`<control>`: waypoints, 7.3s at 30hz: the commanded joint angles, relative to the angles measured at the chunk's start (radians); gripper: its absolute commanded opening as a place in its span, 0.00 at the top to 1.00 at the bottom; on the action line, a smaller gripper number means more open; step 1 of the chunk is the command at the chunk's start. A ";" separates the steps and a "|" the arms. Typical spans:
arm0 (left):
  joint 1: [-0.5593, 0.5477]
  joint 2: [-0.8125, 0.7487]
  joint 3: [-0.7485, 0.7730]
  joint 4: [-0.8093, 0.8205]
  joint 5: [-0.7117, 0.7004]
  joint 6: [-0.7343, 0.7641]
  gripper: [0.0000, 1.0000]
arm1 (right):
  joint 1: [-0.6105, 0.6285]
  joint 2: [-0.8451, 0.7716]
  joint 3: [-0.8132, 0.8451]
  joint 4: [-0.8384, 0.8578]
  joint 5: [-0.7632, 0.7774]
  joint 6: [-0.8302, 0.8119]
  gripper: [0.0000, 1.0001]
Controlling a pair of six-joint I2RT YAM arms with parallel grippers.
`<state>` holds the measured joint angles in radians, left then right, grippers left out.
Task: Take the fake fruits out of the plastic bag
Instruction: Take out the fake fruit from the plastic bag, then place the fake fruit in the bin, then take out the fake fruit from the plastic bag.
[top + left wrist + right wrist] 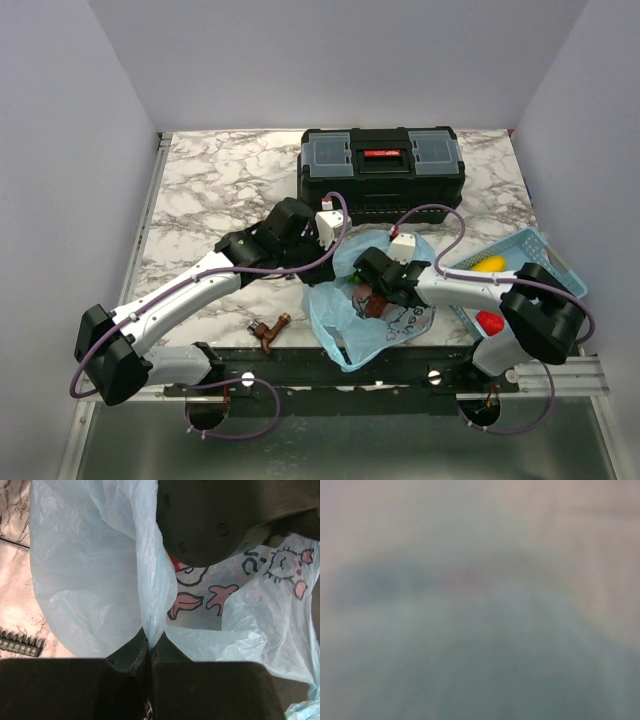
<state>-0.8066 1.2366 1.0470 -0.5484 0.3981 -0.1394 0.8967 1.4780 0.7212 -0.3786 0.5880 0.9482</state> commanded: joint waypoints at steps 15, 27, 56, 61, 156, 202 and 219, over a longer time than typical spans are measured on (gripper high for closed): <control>-0.001 -0.008 -0.004 0.004 -0.088 0.006 1.00 | 0.001 -0.455 -0.084 0.264 -0.461 -0.239 0.95; -0.002 -0.018 -0.007 0.001 -0.137 0.011 1.00 | 0.001 -0.580 -0.026 0.305 -0.689 -0.333 0.97; -0.001 -0.003 -0.006 -0.002 -0.144 0.015 1.00 | 0.001 -0.765 0.277 -0.236 0.477 -0.229 0.98; 0.000 -0.002 -0.004 -0.002 -0.134 0.014 1.00 | 0.001 -0.736 0.251 -0.491 0.653 -0.024 0.98; -0.005 -0.001 -0.033 0.094 -0.189 0.018 1.00 | 0.050 -0.440 0.069 0.036 -0.417 -0.141 0.41; -0.020 0.069 -0.015 0.098 -0.088 0.001 1.00 | 0.049 0.124 -0.125 0.800 0.207 -0.259 0.45; -0.019 0.070 -0.001 0.078 -0.179 0.029 1.00 | 0.049 -0.350 -0.200 0.428 -0.259 -0.232 0.85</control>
<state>-0.8204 1.2984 1.0195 -0.4580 0.2653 -0.1337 0.9424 1.2240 0.5285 0.2127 0.5335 0.6971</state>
